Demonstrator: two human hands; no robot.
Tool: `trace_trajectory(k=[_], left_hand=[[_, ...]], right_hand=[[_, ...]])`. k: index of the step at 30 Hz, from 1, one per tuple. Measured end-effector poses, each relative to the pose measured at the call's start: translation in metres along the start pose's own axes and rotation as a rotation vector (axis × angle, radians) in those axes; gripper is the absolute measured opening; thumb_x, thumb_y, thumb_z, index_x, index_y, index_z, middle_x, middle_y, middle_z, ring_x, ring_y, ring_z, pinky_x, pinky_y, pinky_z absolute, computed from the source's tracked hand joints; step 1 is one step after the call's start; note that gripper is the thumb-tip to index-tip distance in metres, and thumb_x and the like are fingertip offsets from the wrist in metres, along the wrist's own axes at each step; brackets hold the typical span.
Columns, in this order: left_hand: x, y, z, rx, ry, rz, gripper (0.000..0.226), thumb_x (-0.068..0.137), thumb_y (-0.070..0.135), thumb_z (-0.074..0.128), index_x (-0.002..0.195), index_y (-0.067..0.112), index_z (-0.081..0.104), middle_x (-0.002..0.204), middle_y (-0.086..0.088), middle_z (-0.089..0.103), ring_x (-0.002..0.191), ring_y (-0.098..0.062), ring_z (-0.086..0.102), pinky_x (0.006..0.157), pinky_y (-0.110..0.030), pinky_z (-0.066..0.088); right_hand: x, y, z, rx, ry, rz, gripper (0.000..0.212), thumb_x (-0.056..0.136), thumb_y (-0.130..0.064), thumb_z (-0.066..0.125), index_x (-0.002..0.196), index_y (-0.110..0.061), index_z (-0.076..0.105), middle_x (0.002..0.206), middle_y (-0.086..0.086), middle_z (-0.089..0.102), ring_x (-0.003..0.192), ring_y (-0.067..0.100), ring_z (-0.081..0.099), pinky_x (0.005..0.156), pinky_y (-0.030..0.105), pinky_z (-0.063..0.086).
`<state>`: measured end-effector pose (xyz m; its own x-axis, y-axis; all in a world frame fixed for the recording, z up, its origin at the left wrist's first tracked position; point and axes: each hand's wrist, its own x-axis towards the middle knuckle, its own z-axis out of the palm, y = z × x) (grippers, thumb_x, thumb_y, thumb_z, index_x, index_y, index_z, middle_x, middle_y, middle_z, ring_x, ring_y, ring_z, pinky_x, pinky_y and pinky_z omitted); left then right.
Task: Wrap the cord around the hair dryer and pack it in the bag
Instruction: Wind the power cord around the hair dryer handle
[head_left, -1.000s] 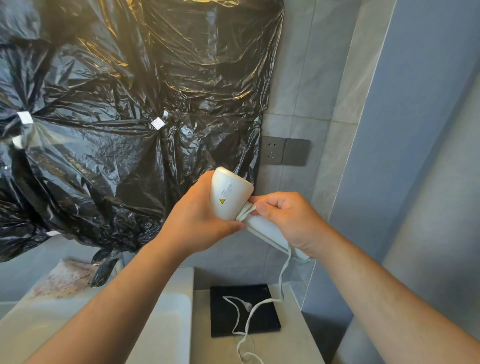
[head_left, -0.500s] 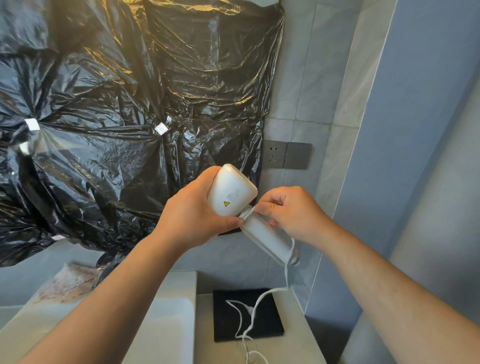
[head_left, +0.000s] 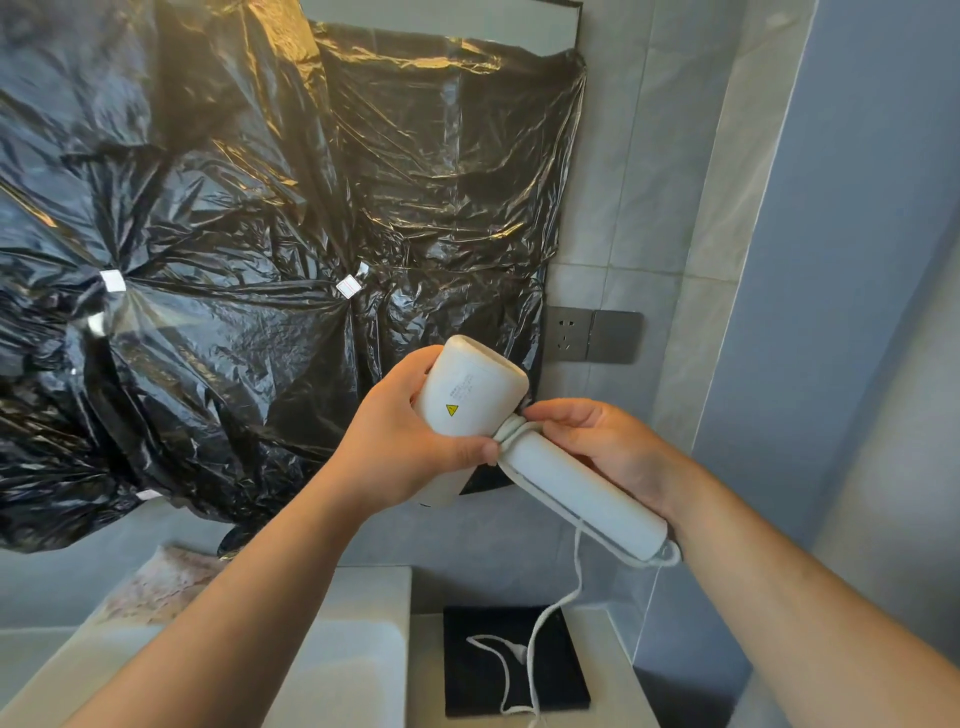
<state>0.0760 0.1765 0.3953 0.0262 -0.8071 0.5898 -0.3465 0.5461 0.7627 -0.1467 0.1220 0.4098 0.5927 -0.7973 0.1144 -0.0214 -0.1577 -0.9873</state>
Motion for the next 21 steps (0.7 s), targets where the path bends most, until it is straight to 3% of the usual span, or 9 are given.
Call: trace_trajectory(k=[4,7,9,11,13,17,19,21], left_hand=[[0.001,-0.005,-0.002,-0.164,-0.047,-0.069,0.077,0.052,0.035,0.091,0.123,0.026,0.062,0.109,-0.007,0.070,0.099,-0.029,0.068,0.081,-0.047,0.059],[0.002,-0.006,0.002,-0.249,-0.035,-0.114,0.076,0.050,0.037,0.090,0.120,0.022,0.063,0.106,-0.010,0.071,0.094,-0.029,0.069,0.075,-0.044,0.059],[0.003,-0.007,0.005,-0.304,-0.018,-0.138,0.071,0.052,0.036,0.089,0.116,0.019,0.064,0.102,-0.010,0.071,0.088,-0.026,0.069,0.071,-0.039,0.057],[0.004,-0.008,0.009,-0.347,-0.004,-0.164,0.068,0.054,0.035,0.088,0.114,0.015,0.064,0.101,-0.014,0.071,0.086,-0.026,0.068,0.069,-0.039,0.056],[0.004,-0.010,0.013,-0.382,0.023,-0.190,0.069,0.055,0.036,0.088,0.115,0.012,0.064,0.103,-0.019,0.069,0.086,-0.030,0.067,0.069,-0.041,0.056],[0.002,-0.014,0.023,-0.339,0.143,-0.240,0.067,0.053,0.040,0.088,0.112,0.015,0.065,0.103,-0.017,0.070,0.095,-0.041,0.067,0.076,-0.058,0.059],[0.002,-0.012,0.028,-0.265,0.271,-0.272,0.063,0.052,0.039,0.087,0.107,0.019,0.064,0.097,-0.010,0.071,0.091,-0.033,0.069,0.073,-0.056,0.060],[0.003,-0.010,0.031,-0.180,0.383,-0.274,0.059,0.053,0.039,0.085,0.105,0.022,0.063,0.094,-0.003,0.069,0.084,-0.023,0.068,0.068,-0.048,0.062]], right_hand=[[0.007,0.002,0.002,0.244,-0.106,-0.018,0.021,0.061,-0.016,0.076,0.080,-0.025,0.081,0.081,0.002,0.077,0.063,0.013,0.071,0.053,0.024,0.057],[0.014,0.011,0.002,0.352,-0.164,-0.078,0.047,0.039,-0.021,0.095,0.084,-0.020,0.081,0.084,0.005,0.077,0.065,0.018,0.072,0.051,0.026,0.057],[0.017,0.022,0.004,0.569,-0.194,-0.116,0.042,0.056,-0.017,0.090,0.096,-0.014,0.078,0.087,0.009,0.074,0.062,0.021,0.067,0.044,0.025,0.051],[0.017,0.027,0.016,0.685,-0.161,-0.157,0.026,0.083,-0.013,0.062,0.107,-0.014,0.073,0.083,0.008,0.069,0.055,0.016,0.059,0.041,0.021,0.041],[0.019,0.030,0.026,0.628,-0.055,-0.151,0.029,0.090,-0.013,0.047,0.104,-0.022,0.070,0.070,0.002,0.060,0.044,0.007,0.044,0.038,0.017,0.030],[0.021,0.034,0.042,0.448,0.126,-0.183,0.027,0.098,-0.005,0.040,0.098,-0.022,0.061,0.065,-0.003,0.047,0.043,0.003,0.030,0.039,0.016,0.024],[0.017,0.040,0.050,0.320,0.228,-0.172,0.023,0.098,-0.004,0.041,0.092,-0.016,0.060,0.068,0.002,0.046,0.043,0.005,0.030,0.041,0.018,0.024],[0.012,0.046,0.059,0.208,0.274,-0.156,0.029,0.100,-0.004,0.037,0.098,-0.018,0.062,0.066,0.003,0.048,0.045,0.008,0.030,0.043,0.021,0.024]])
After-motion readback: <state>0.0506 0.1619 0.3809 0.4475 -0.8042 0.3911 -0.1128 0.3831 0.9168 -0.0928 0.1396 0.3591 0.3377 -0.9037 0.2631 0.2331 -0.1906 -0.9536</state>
